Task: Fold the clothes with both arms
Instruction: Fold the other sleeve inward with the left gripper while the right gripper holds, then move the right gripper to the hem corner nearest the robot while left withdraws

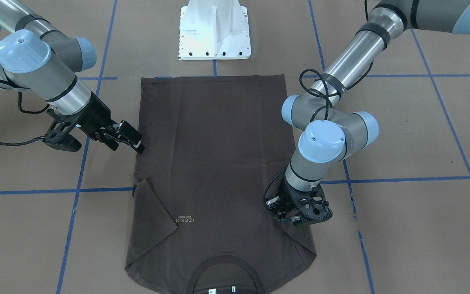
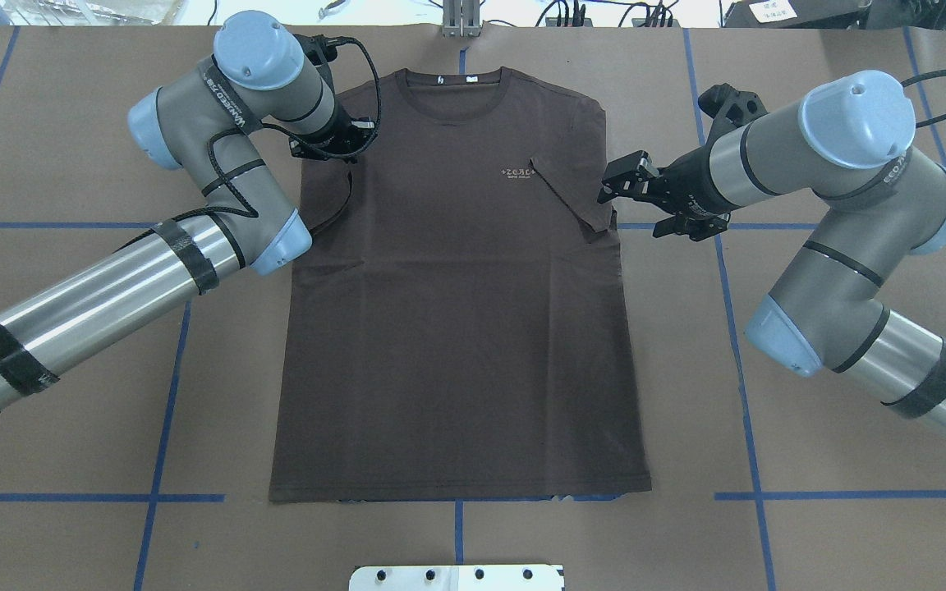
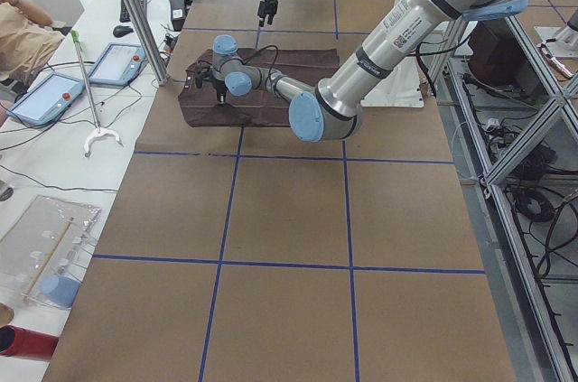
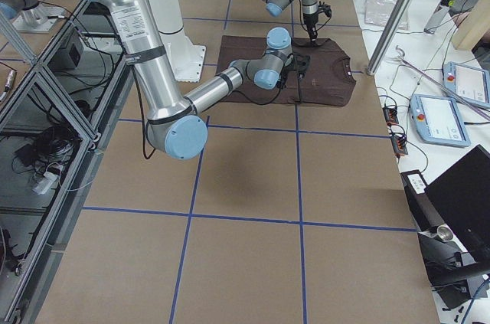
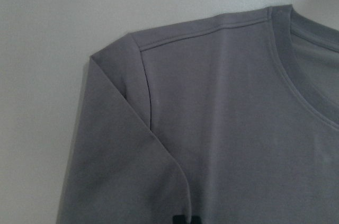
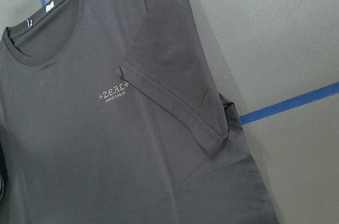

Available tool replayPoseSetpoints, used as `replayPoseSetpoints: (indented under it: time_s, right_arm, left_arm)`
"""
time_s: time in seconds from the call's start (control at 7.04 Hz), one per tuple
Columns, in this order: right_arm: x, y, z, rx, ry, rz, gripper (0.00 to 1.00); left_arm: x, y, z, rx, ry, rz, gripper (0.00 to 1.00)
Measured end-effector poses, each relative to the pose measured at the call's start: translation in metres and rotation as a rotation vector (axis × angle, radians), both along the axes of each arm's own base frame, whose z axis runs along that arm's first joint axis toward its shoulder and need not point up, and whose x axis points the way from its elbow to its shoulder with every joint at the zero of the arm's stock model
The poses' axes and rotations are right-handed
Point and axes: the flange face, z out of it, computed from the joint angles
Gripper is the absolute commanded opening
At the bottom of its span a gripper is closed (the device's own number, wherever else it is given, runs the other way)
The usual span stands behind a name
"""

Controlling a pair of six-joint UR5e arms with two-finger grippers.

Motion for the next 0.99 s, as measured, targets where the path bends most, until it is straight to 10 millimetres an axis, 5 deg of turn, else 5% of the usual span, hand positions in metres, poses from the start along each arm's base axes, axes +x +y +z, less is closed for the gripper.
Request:
replayPoseSetpoints:
  time_s: [0.28, 0.57, 0.71, 0.99]
  right_arm:
    - [-0.009, 0.005, -0.004, -0.014, -0.006, 0.005, 1.0]
    - [-0.043, 0.031, -0.015, -0.067, -0.019, 0.052, 0.98]
    - [-0.064, 0.058, -0.023, -0.095, 0.011, 0.066, 0.94]
    - [-0.103, 0.142, -0.048, -0.132, 0.181, 0.086, 0.91]
  left_arm:
    - [-0.009, 0.017, -0.015, 0.047, 0.049, 0.005, 0.73]
    - [-0.033, 0.069, -0.026, 0.1, 0.124, 0.026, 0.73]
    - [-0.048, 0.092, -0.031, 0.115, 0.159, 0.027, 0.73]
    - [-0.065, 0.115, -0.034, 0.118, 0.197, 0.032, 0.73]
